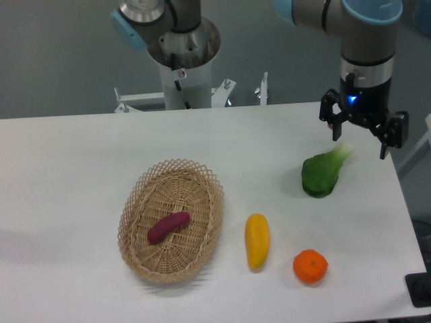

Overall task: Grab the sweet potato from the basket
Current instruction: 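Move the open gripper over the basket above the purple sweet potato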

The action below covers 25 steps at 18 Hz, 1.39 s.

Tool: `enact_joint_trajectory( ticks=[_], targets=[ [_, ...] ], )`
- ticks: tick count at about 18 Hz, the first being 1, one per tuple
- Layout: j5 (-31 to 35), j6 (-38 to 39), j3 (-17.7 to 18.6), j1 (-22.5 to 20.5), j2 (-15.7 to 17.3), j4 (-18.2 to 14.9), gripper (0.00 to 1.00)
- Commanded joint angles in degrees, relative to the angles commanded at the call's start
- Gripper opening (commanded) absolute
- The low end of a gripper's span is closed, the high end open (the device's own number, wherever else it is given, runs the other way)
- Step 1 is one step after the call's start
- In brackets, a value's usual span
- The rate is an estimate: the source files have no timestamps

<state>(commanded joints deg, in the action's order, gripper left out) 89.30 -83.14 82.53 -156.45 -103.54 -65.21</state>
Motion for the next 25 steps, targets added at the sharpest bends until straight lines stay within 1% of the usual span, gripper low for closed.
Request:
enact_joint_trajectory(
  ticks=[5, 7, 8, 10, 11, 12, 14, 16, 18, 21, 23, 25],
  targets=[
    [0.0, 0.17, 0.26, 0.17, 0.09, -0.18, 1.0],
    [-0.26, 0.87, 2.62, 0.53, 0.7, 0.17, 1.0],
    [-0.7, 1.84, 3.77, 0.61, 1.75, 0.87, 1.0],
    [-3.06, 7.61, 6.05, 1.14, 2.29, 3.85, 1.0],
    [-4.12, 11.21, 7.28, 1.23, 2.46, 4.82, 1.0],
    [-4.3, 14.82, 8.08, 1.67, 3.24, 5.09, 1.0],
    [-4.48, 19.93, 8.35, 3.5, 3.52, 5.01, 1.0],
    [-4.31, 22.49, 8.96, 5.96, 3.25, 5.01, 1.0],
    [-4.48, 24.86, 11.06, 7.2, 3.43, 5.01, 1.0],
    [-4.39, 28.82, 13.35, 10.19, 3.43, 5.45, 1.0],
    [-4.39, 29.61, 14.85, 13.17, 2.9, 5.71, 1.0],
    [-4.48, 31.81, 15.99, 15.28, 1.33, 7.29, 1.0]
  ],
)
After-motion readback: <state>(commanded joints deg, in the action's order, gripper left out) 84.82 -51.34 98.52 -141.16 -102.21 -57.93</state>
